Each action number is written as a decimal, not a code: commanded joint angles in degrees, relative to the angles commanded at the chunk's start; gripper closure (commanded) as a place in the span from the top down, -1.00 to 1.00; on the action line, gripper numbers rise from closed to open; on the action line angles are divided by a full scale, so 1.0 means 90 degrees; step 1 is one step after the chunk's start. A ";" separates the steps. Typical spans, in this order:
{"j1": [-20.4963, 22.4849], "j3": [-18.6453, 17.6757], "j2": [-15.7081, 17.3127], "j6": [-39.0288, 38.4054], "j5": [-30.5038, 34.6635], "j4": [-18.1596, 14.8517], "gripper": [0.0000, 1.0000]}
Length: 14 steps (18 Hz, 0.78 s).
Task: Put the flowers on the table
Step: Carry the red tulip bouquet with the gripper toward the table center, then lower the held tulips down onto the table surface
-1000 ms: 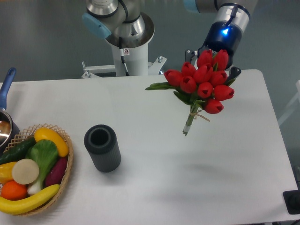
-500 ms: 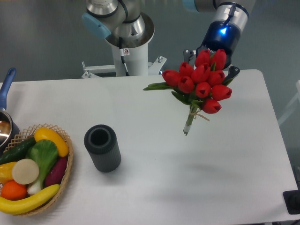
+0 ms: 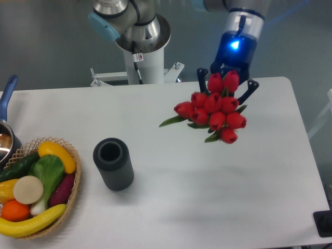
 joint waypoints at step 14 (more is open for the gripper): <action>-0.1142 -0.0059 -0.1268 0.1085 0.3809 -0.0293 -0.27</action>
